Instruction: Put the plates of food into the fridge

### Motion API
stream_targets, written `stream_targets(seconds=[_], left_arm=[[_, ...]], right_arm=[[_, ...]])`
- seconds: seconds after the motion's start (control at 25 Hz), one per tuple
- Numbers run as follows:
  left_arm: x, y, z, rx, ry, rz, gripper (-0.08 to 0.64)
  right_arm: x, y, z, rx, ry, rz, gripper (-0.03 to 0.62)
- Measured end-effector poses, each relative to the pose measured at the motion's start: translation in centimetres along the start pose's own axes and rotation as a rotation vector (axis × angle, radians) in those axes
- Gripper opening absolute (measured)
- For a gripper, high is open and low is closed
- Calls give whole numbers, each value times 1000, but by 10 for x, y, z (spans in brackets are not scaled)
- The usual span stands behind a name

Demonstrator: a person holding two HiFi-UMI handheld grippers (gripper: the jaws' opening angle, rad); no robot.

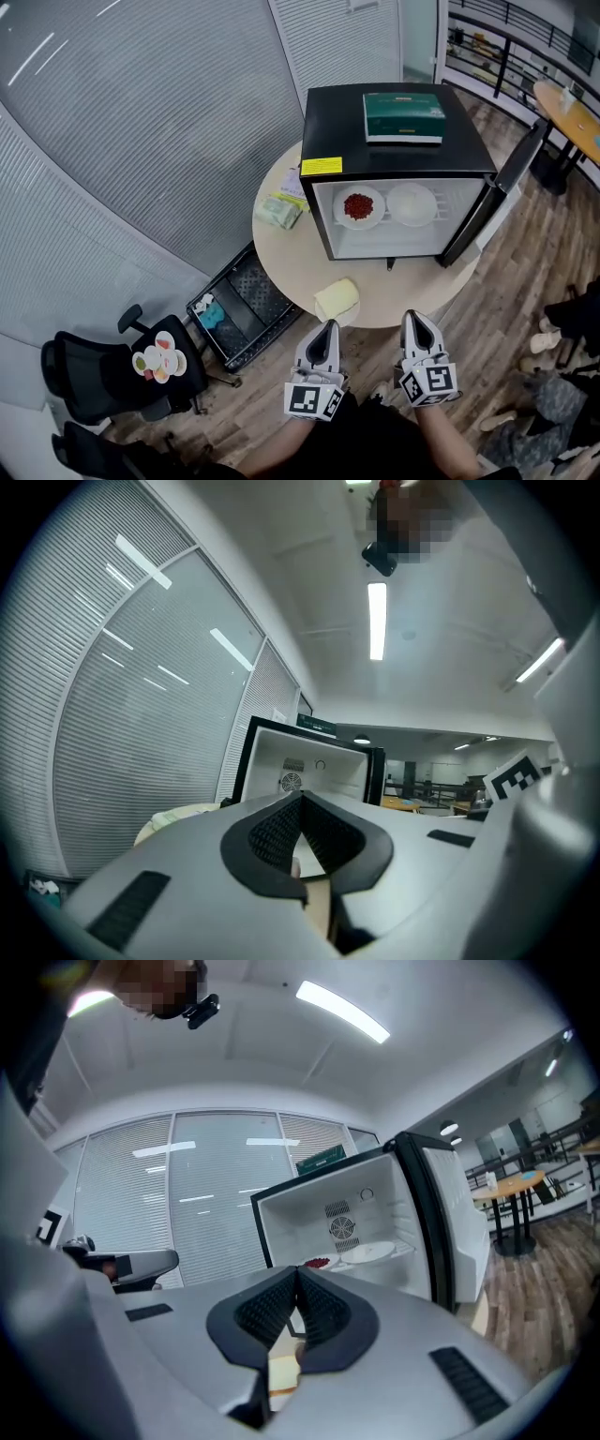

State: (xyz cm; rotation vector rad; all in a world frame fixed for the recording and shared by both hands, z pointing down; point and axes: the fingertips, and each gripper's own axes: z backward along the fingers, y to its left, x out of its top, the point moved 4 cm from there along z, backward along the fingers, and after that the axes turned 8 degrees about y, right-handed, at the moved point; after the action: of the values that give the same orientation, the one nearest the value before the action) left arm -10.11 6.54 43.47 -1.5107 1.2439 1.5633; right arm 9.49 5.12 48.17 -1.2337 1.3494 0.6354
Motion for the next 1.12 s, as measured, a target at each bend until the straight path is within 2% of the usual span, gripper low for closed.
stream_targets(seconds=[0.08,0.16,0.4,0.52,0.6,0.68,0.8,1.12], left_arm=[[2,16,4,33,-8,11,3],[-1,33,7,71,-4,28,3],[-26,69,9,98,54,47,4],[-39,80,7,91,86,59,3],[-47,87,6,81,99,75,3],[-52,94,4,72,108,88,3],[-61,104,-1,58,126,103,3],[-76,132,-1,73,160,146,3]], right_arm=[[-22,2,-16,17,42,-53,8],[-60,5,-36,41,117,-133,8],[-203,33,-83,141,442,-495,9],[-254,46,-91,159,525,-770,13],[-275,47,-97,142,508,-989,42],[-290,46,-106,115,469,-1146,79],[-302,47,-118,100,447,-1238,95],[-322,51,-151,83,424,-1304,110]])
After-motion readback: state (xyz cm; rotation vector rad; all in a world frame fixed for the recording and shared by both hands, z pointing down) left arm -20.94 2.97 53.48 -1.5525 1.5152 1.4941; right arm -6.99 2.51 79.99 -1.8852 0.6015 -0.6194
